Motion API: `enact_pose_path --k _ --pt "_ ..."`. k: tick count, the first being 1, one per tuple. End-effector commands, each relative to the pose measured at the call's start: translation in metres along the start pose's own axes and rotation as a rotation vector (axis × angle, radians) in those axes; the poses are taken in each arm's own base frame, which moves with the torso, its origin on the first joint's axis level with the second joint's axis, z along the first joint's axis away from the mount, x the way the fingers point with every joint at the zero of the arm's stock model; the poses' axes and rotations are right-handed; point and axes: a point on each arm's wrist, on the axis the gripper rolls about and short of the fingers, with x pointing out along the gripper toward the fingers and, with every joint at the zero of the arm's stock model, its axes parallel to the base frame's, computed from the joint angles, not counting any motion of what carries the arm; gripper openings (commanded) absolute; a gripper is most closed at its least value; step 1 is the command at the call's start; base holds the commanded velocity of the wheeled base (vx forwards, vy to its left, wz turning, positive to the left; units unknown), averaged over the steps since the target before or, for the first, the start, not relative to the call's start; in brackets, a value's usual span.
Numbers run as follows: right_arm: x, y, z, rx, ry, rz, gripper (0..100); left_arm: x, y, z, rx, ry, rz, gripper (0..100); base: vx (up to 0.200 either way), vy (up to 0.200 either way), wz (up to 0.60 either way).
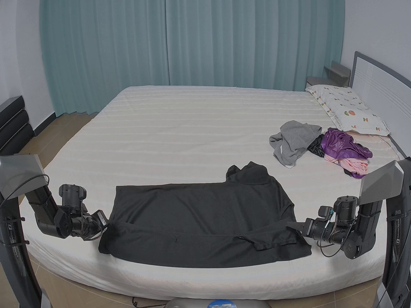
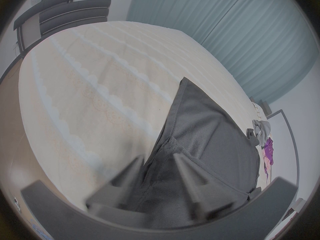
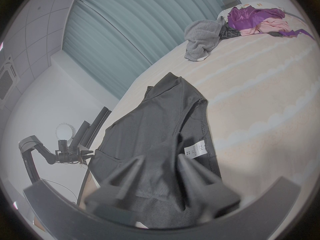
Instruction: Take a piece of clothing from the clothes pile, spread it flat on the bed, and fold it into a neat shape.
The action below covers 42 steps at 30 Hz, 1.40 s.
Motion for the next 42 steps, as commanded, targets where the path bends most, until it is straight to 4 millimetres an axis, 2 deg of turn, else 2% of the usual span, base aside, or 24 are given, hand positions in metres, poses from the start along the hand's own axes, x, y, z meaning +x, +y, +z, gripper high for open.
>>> enact_pose_path --k 1,5,10,14,17,23,30,31,32,40,42 --pt "-0.001 0.000 0.001 0.002 -0.001 -0.001 100 0.002 0.000 -0.001 -0.002 0.006 -0.002 100 0.000 0.000 0.00" --pt "-0.006 0.000 0.005 0.020 -0.016 0.003 100 0.000 0.000 0.002 -0.008 -0.002 -0.010 100 0.000 0.000 0.00" --pt "-0.012 0.004 0.019 0.158 -0.072 0.019 100 -0.009 -0.001 0.013 -0.046 -0.020 -0.072 100 0.000 0.000 0.00" --pt "-0.015 0.003 0.023 0.213 -0.089 0.020 100 -0.011 -0.006 0.019 -0.093 -0.036 -0.102 100 0.000 0.000 0.00" --pt "-0.019 0.003 0.026 0.259 -0.105 0.016 100 -0.007 -0.014 0.031 -0.150 -0.066 -0.129 100 0.000 0.000 0.00" --pt "-0.018 -0.001 0.026 0.312 -0.108 0.014 100 0.007 -0.024 0.052 -0.154 -0.119 -0.160 100 0.000 0.000 0.00" --pt "-0.015 -0.004 0.023 0.355 -0.093 0.016 100 0.010 -0.039 0.075 -0.149 -0.130 -0.173 100 0.000 0.000 0.00" --pt "-0.014 -0.004 0.023 0.358 -0.095 0.019 100 0.012 -0.046 0.087 -0.144 -0.145 -0.188 100 0.000 0.000 0.00" --pt "-0.014 -0.004 0.023 0.357 -0.097 0.022 100 0.013 -0.048 0.089 -0.143 -0.151 -0.193 100 0.000 0.000 0.00" --pt "-0.012 -0.003 0.020 0.350 -0.098 0.026 100 0.037 -0.055 0.106 -0.132 -0.189 -0.220 100 0.000 0.000 0.00" --pt "-0.013 -0.004 0.019 0.352 -0.097 0.023 100 0.045 -0.061 0.117 -0.126 -0.221 -0.245 100 0.000 0.000 0.00"
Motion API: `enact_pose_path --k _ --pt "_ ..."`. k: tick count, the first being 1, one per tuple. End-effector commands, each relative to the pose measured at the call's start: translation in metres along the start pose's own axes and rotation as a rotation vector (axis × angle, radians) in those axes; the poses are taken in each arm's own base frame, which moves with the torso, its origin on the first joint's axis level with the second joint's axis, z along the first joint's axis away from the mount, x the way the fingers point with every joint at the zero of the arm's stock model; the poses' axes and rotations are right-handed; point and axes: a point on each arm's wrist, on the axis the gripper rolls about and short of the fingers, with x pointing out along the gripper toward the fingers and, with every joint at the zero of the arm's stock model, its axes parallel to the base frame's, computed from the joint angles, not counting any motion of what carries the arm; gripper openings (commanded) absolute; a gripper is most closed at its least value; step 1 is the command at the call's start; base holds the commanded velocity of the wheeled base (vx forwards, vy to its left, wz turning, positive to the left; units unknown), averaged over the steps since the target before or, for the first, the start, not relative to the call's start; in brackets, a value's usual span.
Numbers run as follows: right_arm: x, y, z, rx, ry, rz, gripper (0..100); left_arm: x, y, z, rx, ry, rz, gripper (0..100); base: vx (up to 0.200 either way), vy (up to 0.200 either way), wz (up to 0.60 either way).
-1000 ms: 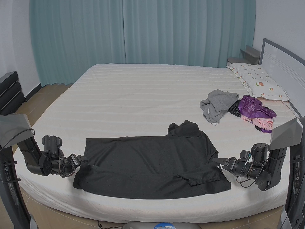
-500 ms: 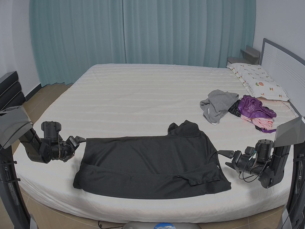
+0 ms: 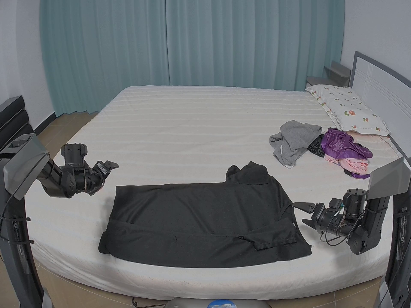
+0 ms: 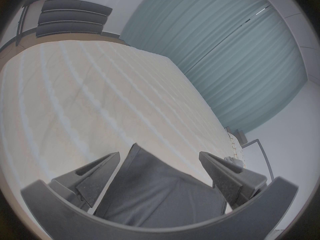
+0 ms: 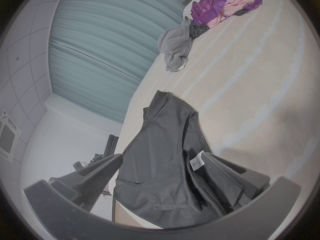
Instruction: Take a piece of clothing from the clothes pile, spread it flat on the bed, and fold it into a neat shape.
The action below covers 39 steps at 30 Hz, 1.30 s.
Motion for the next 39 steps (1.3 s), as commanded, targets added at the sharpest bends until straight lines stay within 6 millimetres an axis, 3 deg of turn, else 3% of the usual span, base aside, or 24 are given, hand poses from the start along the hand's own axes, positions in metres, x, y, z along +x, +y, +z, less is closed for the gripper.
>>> enact_pose_path --k 1,5,10,37,38,39 --pt "0.001 -0.002 -0.003 0.004 0.008 -0.007 100 0.027 0.000 0.009 0.006 -0.029 -0.025 100 0.000 0.000 0.00" --pt "0.002 -0.002 -0.004 0.002 0.010 -0.007 100 0.039 0.001 0.012 0.009 -0.040 -0.033 100 0.000 0.000 0.00" --pt "0.001 -0.003 -0.004 0.003 0.010 -0.009 100 0.071 0.018 -0.001 0.011 -0.018 -0.009 100 0.000 0.000 0.00" --pt "0.002 -0.003 -0.005 0.003 0.011 -0.010 100 0.091 0.022 -0.025 0.050 0.007 0.024 100 0.000 0.000 0.00" --pt "0.002 -0.003 -0.005 0.003 0.011 -0.010 100 0.091 0.022 -0.025 0.050 0.007 0.024 0 0.000 0.000 0.00" --pt "0.003 -0.003 -0.004 0.002 0.009 -0.008 100 0.093 0.022 -0.028 0.067 0.013 0.026 0 0.000 0.000 0.00"
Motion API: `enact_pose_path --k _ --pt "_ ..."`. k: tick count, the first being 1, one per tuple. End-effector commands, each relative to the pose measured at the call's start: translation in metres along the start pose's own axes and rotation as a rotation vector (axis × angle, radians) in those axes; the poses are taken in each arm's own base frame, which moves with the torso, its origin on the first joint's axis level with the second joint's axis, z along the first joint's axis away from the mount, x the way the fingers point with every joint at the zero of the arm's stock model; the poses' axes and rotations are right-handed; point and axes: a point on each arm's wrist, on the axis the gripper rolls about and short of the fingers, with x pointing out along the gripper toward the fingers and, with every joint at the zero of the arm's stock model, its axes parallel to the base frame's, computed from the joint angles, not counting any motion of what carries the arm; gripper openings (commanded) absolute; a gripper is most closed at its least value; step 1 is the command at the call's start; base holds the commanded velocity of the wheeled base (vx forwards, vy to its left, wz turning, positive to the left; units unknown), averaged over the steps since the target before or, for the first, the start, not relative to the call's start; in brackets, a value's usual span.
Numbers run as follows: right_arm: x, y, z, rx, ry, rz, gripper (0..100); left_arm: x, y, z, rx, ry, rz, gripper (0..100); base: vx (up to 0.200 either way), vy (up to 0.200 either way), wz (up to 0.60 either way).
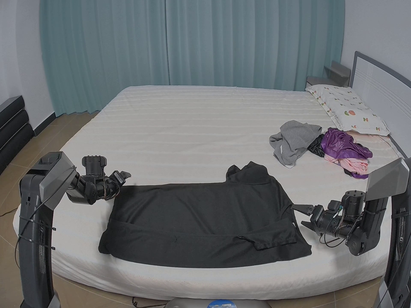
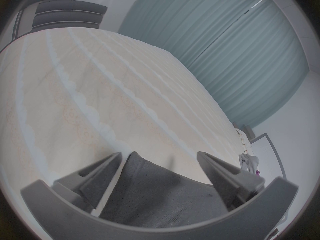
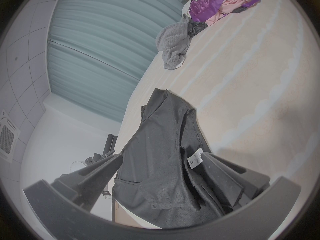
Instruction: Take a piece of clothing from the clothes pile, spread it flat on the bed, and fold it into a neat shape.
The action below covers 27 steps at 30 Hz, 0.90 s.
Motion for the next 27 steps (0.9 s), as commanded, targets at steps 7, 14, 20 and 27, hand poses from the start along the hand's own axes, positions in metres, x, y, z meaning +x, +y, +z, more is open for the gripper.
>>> enact_pose_path --k 7,14,20,27 --pt "0.001 0.008 0.009 -0.030 -0.037 0.025 100 0.003 0.002 -0.003 0.015 -0.014 0.019 0 0.000 0.000 0.00" --pt "0.021 0.023 0.033 -0.100 -0.082 0.075 100 0.002 -0.004 0.003 0.002 -0.062 0.011 0 0.000 0.000 0.00" --pt "0.068 0.044 0.055 -0.160 -0.085 0.001 100 0.000 -0.006 0.005 -0.058 -0.066 0.005 0 0.000 0.000 0.00" --pt "0.124 0.045 0.062 -0.247 -0.158 -0.191 100 0.000 -0.004 0.003 -0.064 -0.060 0.011 0 0.000 0.000 0.00"
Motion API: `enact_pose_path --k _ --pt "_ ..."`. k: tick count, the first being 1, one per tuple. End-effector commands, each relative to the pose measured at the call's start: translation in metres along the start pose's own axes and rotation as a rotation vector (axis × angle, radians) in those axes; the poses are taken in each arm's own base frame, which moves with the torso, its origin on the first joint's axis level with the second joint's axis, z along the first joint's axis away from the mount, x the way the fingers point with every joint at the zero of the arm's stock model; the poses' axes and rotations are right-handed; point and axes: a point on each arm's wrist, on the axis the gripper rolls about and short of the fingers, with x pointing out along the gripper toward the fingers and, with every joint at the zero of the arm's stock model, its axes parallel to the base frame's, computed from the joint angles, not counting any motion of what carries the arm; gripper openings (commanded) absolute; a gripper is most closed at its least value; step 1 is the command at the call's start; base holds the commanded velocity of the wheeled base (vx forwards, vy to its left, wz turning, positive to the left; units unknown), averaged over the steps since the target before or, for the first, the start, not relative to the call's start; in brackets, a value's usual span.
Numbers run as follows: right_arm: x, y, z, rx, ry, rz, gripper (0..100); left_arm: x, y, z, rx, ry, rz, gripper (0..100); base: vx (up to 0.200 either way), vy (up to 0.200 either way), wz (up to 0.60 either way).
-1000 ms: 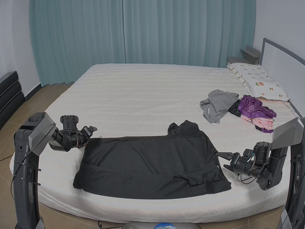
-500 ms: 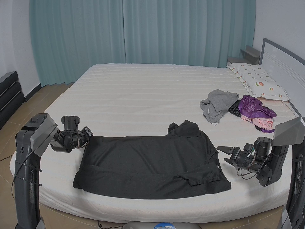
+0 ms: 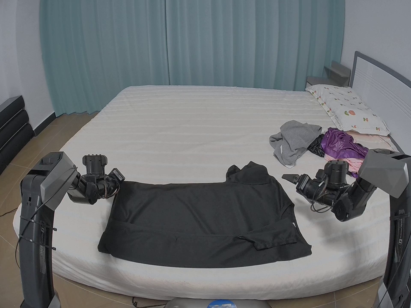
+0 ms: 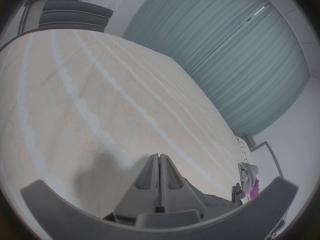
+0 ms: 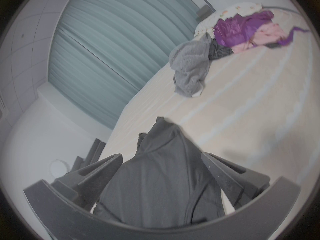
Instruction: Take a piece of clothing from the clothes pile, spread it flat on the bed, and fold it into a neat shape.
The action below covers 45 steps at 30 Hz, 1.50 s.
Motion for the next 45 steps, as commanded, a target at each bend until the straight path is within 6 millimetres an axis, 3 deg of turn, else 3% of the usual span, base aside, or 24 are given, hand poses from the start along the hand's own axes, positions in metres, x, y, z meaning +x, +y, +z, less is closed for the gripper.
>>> enact_pose_path --k 1,4,8,17,25,26,39,45 --pt "0.076 0.004 -0.010 -0.167 -0.028 -0.170 100 -0.002 -0.001 0.001 -0.022 -0.001 0.000 0 0.000 0.000 0.00" --pt "0.090 -0.005 -0.017 -0.195 0.001 -0.195 100 -0.002 0.000 0.001 -0.022 0.000 0.001 0 0.000 0.000 0.00" --pt "0.107 -0.005 -0.006 -0.204 -0.016 -0.202 100 -0.002 0.000 0.000 -0.023 0.003 0.004 0 0.000 0.000 0.00" --pt "0.134 -0.014 -0.007 -0.215 -0.032 -0.205 100 -0.002 0.002 -0.001 -0.022 0.006 0.009 0 0.000 0.000 0.00" --pt "0.145 -0.015 -0.004 -0.220 -0.058 -0.216 100 -0.003 0.002 -0.004 -0.022 0.011 0.012 0 0.000 0.000 0.00" --pt "0.146 -0.017 -0.007 -0.221 -0.052 -0.219 0 -0.003 0.002 -0.004 -0.022 0.011 0.012 0 0.000 0.000 0.00" --pt "0.137 -0.004 0.011 -0.215 -0.102 -0.212 0 -0.004 0.002 -0.002 -0.022 0.008 0.011 0 0.000 0.000 0.00" --pt "0.129 0.006 0.016 -0.215 -0.112 -0.202 0 -0.014 -0.006 0.009 -0.056 -0.014 -0.002 0 0.000 0.000 0.00"
